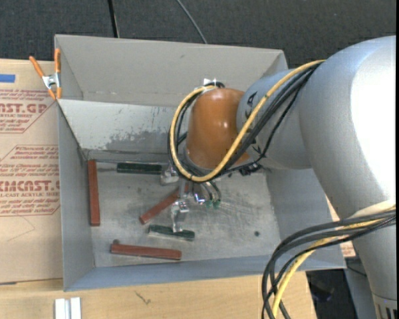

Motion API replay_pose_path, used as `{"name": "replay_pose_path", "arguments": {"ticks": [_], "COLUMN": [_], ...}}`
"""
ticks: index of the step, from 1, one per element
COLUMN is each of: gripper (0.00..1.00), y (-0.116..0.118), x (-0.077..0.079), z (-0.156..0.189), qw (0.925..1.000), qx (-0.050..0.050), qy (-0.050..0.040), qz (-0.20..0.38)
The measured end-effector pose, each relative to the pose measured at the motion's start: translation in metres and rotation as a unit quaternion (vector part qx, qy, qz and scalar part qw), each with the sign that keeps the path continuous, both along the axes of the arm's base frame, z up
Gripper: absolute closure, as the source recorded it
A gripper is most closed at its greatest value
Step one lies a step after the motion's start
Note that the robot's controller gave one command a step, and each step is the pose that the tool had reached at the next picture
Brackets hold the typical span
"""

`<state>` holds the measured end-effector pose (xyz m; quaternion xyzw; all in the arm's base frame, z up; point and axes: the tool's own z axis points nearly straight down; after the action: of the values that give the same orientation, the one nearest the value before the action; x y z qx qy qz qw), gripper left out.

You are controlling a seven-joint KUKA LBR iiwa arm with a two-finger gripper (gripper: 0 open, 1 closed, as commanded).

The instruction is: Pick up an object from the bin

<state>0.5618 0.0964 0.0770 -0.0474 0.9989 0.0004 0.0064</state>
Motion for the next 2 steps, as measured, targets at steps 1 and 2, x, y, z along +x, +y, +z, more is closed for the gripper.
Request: {"name": "replay_pose_path", "arguments": {"ticks": [1, 2], "gripper": [1.0, 1.0], "y": [0.0051, 0.0051], "x": [0.0066, 0.0066], "z": [0.001, 0.001], "qw": [0.9999, 0.9999], "qx": [0.002, 0.002], "qy": [-0.0067, -0.0067], "qz": [-0.015, -0.015]}}
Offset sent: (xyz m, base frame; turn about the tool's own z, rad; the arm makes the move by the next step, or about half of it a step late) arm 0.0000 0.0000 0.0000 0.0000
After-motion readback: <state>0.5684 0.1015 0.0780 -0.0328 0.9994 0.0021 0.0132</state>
